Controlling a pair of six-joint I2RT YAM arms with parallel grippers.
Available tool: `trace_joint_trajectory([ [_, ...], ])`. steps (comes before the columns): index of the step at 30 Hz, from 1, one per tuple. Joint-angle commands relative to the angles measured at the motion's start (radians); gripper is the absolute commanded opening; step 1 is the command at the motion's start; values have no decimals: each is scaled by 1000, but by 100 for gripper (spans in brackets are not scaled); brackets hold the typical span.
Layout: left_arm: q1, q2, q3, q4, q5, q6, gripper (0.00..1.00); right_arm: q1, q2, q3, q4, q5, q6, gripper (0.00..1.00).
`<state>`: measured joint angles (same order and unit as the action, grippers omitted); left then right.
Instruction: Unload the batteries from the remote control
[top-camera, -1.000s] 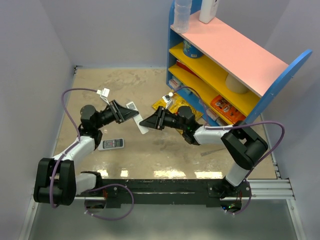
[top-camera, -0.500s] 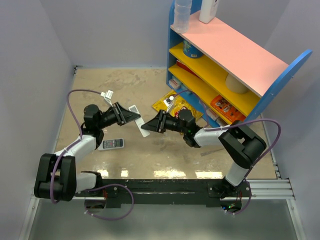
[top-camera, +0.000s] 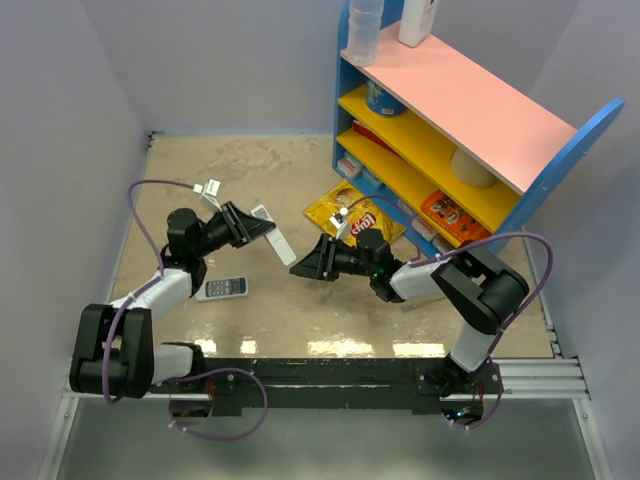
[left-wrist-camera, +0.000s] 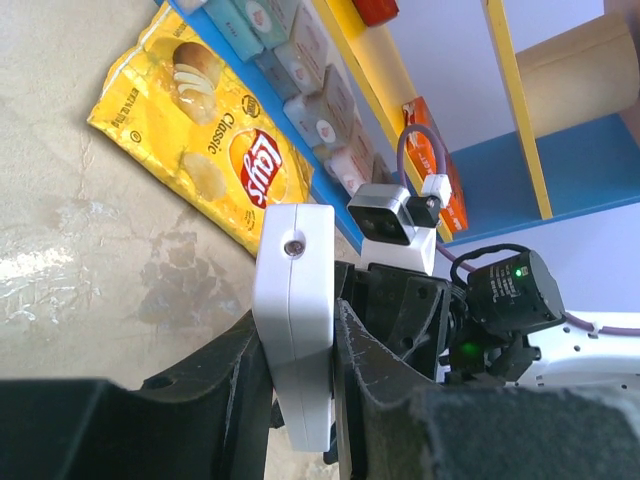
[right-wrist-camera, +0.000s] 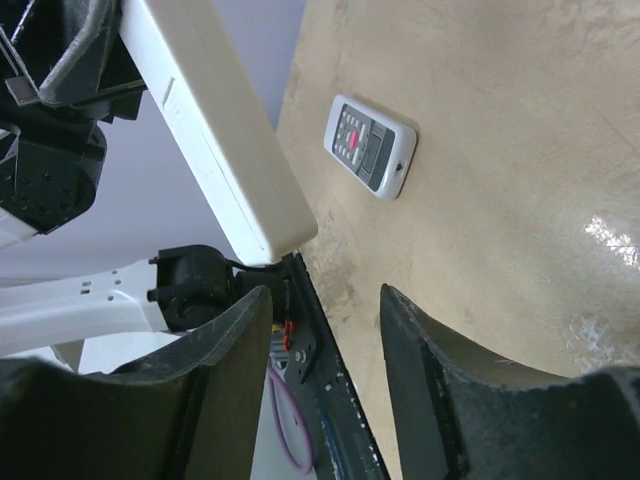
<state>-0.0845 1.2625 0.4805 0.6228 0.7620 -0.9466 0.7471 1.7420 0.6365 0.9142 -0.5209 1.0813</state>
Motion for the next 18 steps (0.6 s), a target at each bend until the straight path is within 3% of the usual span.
trace_joint_trajectory([
  [1,5,-6,26,69,-23,29,0,-9,-2,-5,67,-39,23,56],
  [2,5,-9,23,71,-20,29,0,-12,-9,2,69,-39,29,65],
  [6,5,-26,4,69,-6,32,0,-29,-53,26,45,-22,58,78],
  [11,5,-46,-20,89,17,19,0,-37,-81,95,-52,10,51,83],
  [18,3,-86,-52,127,46,-29,0,-38,-59,166,-93,9,52,83],
])
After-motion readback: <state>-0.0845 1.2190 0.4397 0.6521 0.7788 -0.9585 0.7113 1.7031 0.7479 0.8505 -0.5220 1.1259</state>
